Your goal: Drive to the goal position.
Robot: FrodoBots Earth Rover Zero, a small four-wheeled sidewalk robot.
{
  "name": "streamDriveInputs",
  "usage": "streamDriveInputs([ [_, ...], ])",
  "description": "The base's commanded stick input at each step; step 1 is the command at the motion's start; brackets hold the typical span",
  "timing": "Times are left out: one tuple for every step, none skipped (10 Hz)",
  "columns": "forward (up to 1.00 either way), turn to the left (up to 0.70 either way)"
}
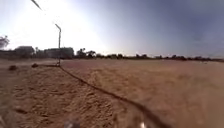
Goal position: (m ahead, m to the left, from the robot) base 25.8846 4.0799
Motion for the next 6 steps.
streamDriveInputs([
  [0.70,-0.01],
  [0.70,0.00],
  [0.70,0.00],
  [0.70,0.00],
  [0.70,0.00],
  [0.70,0.00],
])
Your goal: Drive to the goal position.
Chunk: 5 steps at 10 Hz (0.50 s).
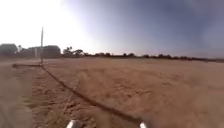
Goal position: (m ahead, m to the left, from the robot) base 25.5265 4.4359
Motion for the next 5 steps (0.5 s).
streamDriveInputs([
  [0.70,0.00],
  [0.70,0.00],
  [0.70,0.00],
  [0.70,0.00],
  [0.70,0.00],
])
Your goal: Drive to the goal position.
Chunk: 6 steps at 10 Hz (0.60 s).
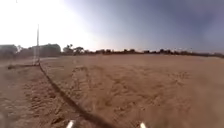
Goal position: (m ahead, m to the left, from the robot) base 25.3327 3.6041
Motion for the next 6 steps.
streamDriveInputs([
  [0.70,0.00],
  [0.70,0.00],
  [0.70,0.00],
  [0.70,0.00],
  [0.70,0.00],
  [0.70,0.00],
])
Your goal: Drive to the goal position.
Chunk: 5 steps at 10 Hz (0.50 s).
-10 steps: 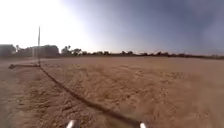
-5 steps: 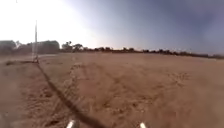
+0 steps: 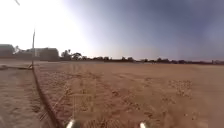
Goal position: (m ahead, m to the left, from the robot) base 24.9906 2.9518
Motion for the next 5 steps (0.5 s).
streamDriveInputs([
  [0.70,0.00],
  [0.70,0.00],
  [0.70,0.00],
  [0.70,0.00],
  [0.70,0.00],
])
